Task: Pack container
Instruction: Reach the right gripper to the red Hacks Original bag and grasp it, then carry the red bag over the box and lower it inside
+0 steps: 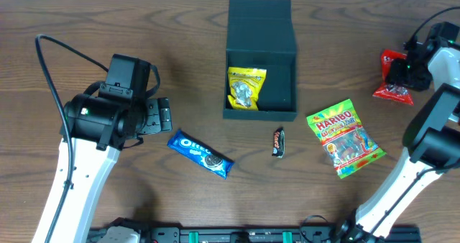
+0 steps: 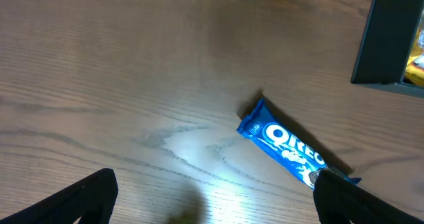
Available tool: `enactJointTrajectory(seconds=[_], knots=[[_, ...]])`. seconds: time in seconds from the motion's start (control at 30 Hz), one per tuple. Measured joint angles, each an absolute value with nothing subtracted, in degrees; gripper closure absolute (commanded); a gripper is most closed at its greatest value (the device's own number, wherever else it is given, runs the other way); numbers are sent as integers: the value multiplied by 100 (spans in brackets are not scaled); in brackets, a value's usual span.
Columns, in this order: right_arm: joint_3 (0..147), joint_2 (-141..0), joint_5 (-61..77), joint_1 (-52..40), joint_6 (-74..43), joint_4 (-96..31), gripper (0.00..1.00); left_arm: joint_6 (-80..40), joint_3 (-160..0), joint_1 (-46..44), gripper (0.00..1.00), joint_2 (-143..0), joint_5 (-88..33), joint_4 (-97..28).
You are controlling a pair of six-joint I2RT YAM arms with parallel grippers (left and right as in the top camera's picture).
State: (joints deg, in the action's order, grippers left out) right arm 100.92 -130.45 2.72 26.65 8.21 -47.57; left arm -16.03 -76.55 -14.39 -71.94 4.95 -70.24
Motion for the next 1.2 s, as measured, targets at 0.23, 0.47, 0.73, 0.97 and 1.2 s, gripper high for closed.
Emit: enactJointTrajectory(seconds=[0.23, 0.47, 0.73, 0.97, 1.2], knots=[[10154, -13008, 276, 2668, 788, -4831, 75, -1603, -7655, -1439, 5, -7194, 495, -7024], [10154, -12886, 298, 2668, 768, -4856, 93, -1601, -7655, -1439, 5, -7194, 497, -7024], [10147, -12105, 316, 2644, 554, -5111, 98, -1603, -7655, -1439, 5, -7194, 497, -7024], [10147, -10951, 1063, 2274, 410, -5487, 99, -1603, -7655, -1439, 5, -7194, 497, -7048], [10147, -10274, 1680, 1431, -148, -6029, 98, -1601, -7655, -1439, 5, -7194, 497, -7135]])
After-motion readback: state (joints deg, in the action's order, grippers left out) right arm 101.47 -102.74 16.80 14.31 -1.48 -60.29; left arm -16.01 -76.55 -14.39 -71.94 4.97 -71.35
